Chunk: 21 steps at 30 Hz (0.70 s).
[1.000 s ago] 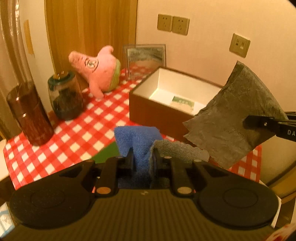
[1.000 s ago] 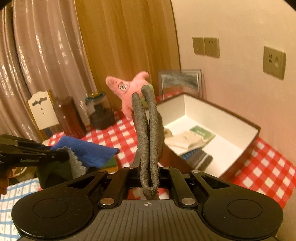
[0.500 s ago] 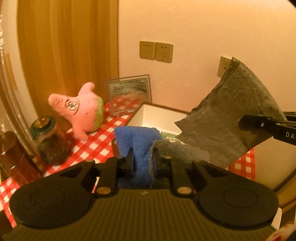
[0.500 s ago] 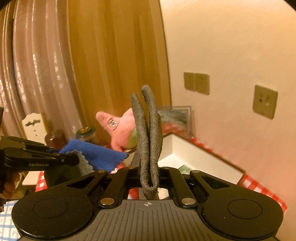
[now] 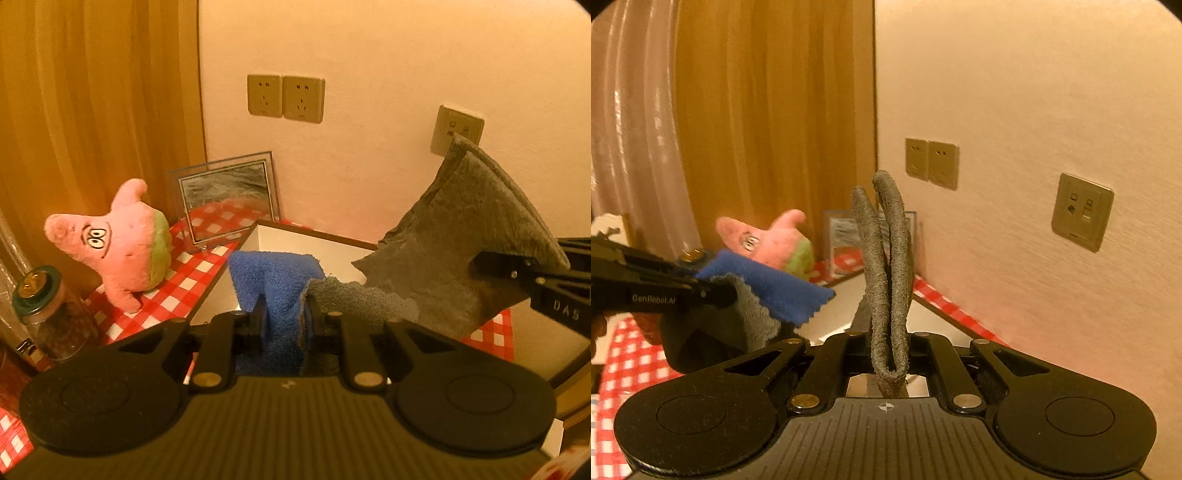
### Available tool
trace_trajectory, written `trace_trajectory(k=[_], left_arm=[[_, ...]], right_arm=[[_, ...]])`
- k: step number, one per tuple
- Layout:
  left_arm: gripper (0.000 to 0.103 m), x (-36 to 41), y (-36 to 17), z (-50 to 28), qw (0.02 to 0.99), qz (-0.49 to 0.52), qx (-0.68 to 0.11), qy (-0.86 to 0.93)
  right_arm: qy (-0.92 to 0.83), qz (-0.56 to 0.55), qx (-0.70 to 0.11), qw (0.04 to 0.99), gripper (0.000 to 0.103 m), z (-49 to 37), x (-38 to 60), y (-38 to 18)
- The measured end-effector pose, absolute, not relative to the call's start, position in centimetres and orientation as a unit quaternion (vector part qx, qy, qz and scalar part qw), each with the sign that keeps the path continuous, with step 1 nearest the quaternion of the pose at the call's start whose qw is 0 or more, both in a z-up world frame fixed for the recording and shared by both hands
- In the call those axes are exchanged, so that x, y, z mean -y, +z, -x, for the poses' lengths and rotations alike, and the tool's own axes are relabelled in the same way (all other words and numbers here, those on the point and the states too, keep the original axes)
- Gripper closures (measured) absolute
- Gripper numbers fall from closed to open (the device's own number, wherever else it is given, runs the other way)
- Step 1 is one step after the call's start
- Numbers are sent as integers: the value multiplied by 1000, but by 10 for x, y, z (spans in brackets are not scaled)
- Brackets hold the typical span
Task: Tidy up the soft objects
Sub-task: 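Lower both cloths into the brown box and open both tools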
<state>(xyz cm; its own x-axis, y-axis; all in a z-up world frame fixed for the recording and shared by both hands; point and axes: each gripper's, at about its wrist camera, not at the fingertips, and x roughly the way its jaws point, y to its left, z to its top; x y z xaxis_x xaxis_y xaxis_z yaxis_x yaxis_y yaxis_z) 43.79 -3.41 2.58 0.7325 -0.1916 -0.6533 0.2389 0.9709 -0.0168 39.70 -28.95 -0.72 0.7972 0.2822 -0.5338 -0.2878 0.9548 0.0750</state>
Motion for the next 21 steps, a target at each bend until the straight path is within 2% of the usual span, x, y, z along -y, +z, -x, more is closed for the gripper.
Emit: trace_trajectory(k=[18, 21], left_arm=[[86, 69, -40, -533, 906, -41, -403, -120], [83, 74, -48, -543, 906, -41, -401, -125]], right_arm=[[109, 57, -330, 936, 98, -466, 299, -66], [107, 67, -333, 934, 98, -476, 300, -73]])
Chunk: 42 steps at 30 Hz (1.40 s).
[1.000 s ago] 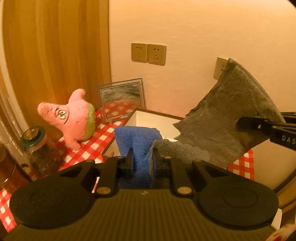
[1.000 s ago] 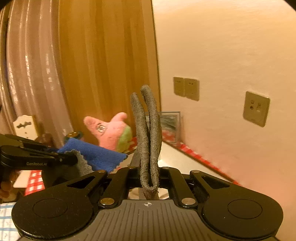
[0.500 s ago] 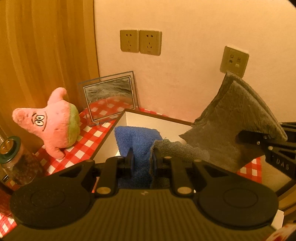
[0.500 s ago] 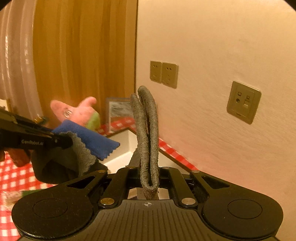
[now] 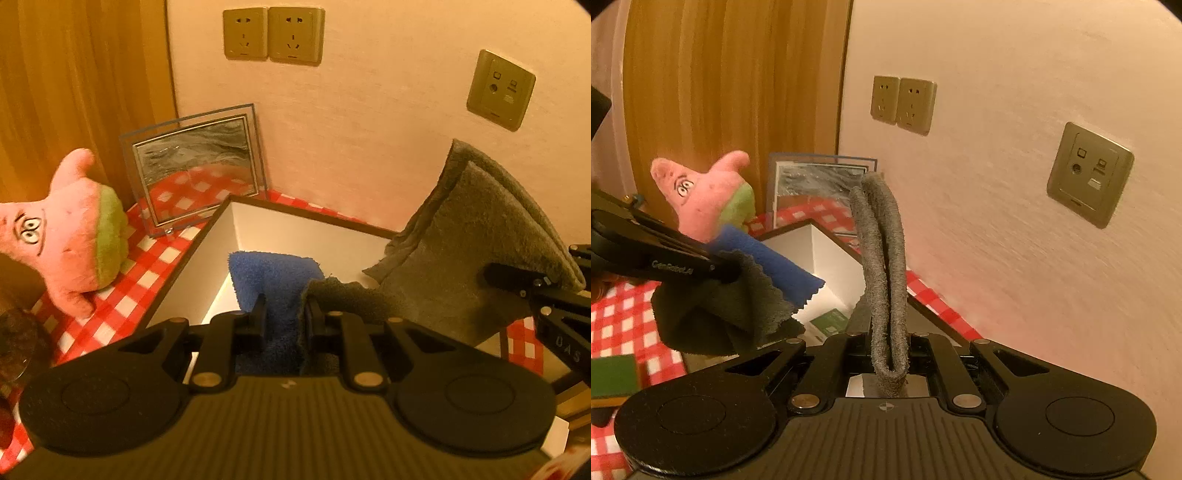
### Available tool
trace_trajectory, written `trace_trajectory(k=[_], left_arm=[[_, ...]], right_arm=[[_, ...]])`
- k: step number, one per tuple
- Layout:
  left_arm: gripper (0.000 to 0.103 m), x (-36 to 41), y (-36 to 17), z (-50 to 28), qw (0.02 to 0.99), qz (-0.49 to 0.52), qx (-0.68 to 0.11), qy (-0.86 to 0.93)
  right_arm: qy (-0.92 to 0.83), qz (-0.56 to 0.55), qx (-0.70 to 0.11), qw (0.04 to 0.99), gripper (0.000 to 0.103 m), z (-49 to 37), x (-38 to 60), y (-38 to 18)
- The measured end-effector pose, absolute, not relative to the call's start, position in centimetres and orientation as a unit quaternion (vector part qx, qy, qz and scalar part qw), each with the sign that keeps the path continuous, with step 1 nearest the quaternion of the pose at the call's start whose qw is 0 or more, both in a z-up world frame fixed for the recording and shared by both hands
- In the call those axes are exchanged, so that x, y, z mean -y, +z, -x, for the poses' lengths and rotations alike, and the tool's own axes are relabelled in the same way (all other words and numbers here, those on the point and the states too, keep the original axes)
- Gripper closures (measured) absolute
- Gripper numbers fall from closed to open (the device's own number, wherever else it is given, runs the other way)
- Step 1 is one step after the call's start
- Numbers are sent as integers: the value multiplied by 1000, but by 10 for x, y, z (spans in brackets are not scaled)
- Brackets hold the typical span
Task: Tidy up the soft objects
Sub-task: 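Lower both cloths into the brown box and open both tools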
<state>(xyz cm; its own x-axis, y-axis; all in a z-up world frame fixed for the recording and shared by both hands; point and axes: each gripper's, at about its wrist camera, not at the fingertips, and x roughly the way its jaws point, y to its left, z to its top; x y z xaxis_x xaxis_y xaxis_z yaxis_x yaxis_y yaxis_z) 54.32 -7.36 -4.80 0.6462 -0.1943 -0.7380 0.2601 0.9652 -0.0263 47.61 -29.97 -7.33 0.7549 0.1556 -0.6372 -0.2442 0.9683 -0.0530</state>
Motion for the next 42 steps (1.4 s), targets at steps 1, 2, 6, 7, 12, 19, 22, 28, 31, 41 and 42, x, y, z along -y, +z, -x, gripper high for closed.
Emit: trace_trajectory(k=[1, 2, 6, 7, 12, 19, 22, 28, 31, 41, 42], left_arm=[[78, 75, -51, -547, 905, -40, -403, -128], [73, 76, -55, -551, 903, -39, -408, -130], [58, 80, -68, -561, 897, -56, -421, -119], [58, 79, -69, -562, 897, -57, -423, -119], [58, 70, -72, -564, 895, -51, -428, -114], [58, 56, -72, -557, 894, -48, -430, -112], [58, 50, -72, -552, 892, -39, -435, -115], [58, 40, -73, -541, 888, -33, -444, -120], [58, 38, -73, -536, 887, -31, -444, -123], [58, 35, -63, -522, 889, -24, -441, -124], [58, 35, -61, -520, 889, -25, -440, -123]], right_arm=[[106, 69, -334, 934, 98, -479, 300, -75], [105, 72, -335, 934, 98, -481, 300, -78], [105, 80, -343, 930, 98, -491, 299, -87], [106, 81, -344, 929, 98, -493, 299, -89], [106, 105, -346, 926, 98, -497, 292, -97], [93, 165, -352, 917, 98, -505, 268, -116], [89, 219, -356, 904, 98, -507, 248, -136], [162, 176, -399, 885, 52, -506, 244, -150], [191, 130, -398, 888, 37, -502, 254, -143], [224, 36, -414, 882, 32, -487, 272, -119], [225, 35, -413, 882, 32, -484, 272, -117]])
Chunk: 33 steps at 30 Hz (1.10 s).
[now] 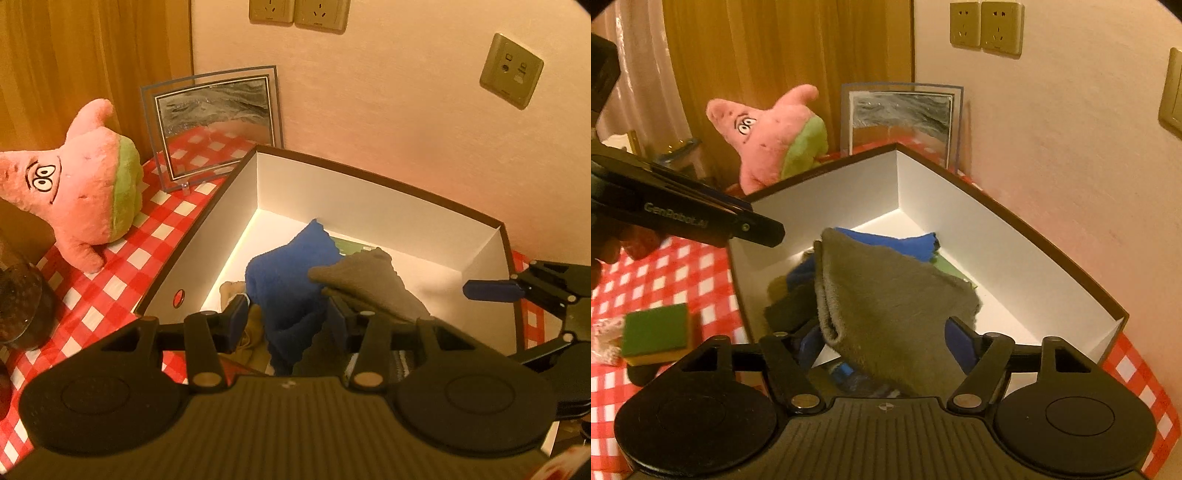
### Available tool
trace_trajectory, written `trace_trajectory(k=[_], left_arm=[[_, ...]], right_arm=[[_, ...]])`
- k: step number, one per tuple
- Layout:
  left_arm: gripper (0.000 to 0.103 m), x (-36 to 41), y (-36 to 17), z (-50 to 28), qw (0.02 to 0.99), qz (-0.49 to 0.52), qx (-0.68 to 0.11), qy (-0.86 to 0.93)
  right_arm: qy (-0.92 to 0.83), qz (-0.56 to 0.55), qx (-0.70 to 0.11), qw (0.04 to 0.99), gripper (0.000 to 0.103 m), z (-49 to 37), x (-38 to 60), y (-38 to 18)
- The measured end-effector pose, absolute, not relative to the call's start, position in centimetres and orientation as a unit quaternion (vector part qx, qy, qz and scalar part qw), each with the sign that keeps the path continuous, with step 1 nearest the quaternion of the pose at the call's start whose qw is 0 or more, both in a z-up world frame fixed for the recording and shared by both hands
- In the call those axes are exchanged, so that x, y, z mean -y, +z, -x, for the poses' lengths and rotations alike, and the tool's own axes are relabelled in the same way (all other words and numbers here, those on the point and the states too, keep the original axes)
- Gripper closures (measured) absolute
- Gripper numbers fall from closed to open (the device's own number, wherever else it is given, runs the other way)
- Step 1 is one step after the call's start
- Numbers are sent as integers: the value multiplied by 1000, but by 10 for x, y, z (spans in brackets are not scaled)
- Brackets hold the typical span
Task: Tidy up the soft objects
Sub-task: 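Lower both cloths into the brown box and open both tools, then withdraw both tools from the box toward the green-yellow sponge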
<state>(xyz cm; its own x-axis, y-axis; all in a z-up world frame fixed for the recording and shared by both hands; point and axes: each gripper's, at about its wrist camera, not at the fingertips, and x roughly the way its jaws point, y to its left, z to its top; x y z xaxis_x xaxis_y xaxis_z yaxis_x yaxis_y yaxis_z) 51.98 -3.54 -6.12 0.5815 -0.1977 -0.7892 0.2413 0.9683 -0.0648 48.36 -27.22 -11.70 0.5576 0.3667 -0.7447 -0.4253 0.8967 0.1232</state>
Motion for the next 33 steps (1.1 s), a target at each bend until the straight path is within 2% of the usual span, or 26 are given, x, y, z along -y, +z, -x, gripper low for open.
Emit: trace_trajectory(k=[13, 33], left_arm=[[58, 28, -42, -478, 890, -21, -439, -123], [58, -19, -8, -351, 900, 26, -428, -71]], right_arm=[[203, -15, -403, 892, 32, -445, 289, -86], [235, -64, -388, 889, 32, -356, 270, -53]])
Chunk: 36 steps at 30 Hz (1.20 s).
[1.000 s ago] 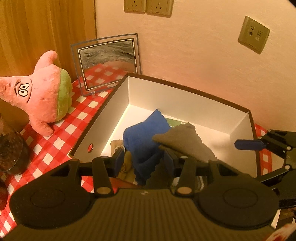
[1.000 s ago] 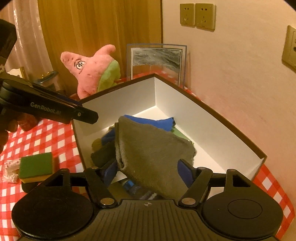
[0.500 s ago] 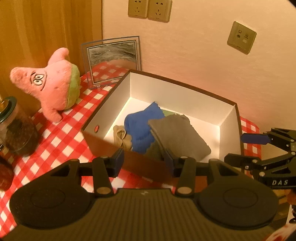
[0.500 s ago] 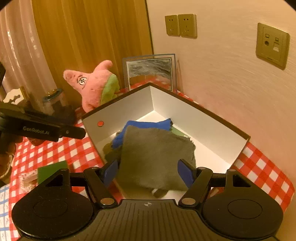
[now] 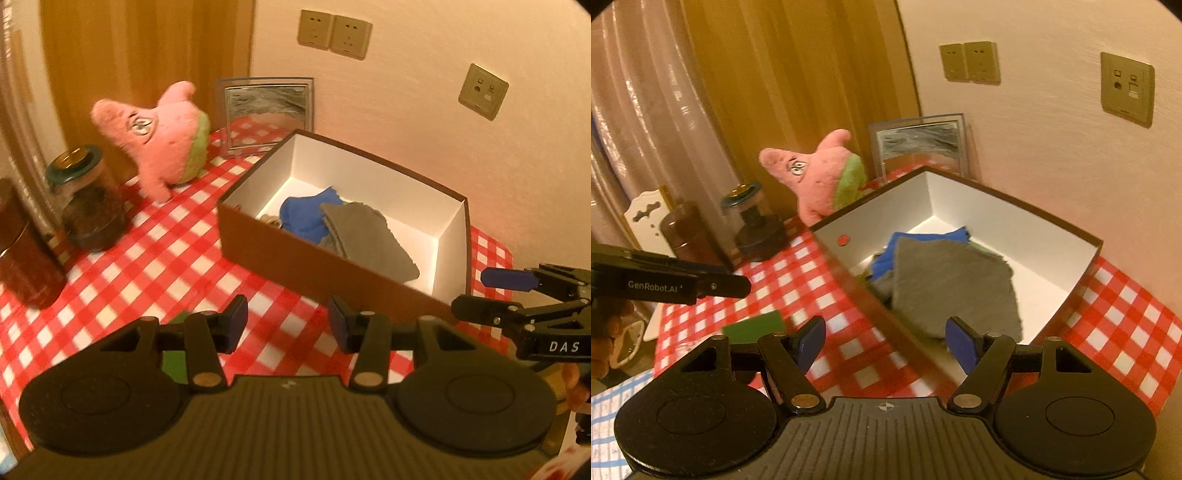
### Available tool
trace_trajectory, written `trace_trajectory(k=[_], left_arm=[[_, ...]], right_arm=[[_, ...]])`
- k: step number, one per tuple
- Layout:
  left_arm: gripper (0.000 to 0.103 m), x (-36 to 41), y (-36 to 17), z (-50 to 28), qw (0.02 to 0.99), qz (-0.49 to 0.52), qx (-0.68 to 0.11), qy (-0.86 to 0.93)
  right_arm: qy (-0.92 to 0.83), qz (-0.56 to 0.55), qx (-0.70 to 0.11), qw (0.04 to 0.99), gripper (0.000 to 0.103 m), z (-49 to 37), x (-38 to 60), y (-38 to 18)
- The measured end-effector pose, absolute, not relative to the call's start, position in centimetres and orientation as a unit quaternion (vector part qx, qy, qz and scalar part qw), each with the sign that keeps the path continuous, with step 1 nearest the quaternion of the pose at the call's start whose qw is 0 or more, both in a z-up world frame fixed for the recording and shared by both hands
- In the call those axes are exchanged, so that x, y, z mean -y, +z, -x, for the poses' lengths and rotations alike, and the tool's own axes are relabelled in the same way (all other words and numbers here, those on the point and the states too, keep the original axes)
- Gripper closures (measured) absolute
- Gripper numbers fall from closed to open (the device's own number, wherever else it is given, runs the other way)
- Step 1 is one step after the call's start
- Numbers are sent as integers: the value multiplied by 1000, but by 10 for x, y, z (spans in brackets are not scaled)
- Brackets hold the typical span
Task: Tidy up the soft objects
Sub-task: 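Withdraw both tools from the box toward the green-yellow sponge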
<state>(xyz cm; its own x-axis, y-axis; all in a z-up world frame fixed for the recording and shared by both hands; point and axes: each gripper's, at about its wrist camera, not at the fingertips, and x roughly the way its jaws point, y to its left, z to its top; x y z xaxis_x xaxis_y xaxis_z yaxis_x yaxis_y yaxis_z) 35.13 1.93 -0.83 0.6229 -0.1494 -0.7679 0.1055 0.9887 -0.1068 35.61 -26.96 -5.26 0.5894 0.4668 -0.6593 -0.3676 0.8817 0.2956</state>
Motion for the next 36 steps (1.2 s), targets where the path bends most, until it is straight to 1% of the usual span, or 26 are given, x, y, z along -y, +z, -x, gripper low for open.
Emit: trace_trajectory(k=[12, 21, 28, 36], left_arm=[[58, -63, -9, -264, 898, 52, -437, -25], [58, -95, -20, -205, 892, 77, -446, 17], [58, -124, -36, -178, 883, 97, -455, 56], [59, -139, -55, -174, 882, 103, -454, 77]], right_arm=[[282, -66, -397, 871, 32, -307, 226, -52], [312, -57, -405, 857, 32, -280, 198, -55], [332, -38, -415, 847, 32, -271, 171, -68], [347, -4, -419, 839, 32, -271, 137, -93]])
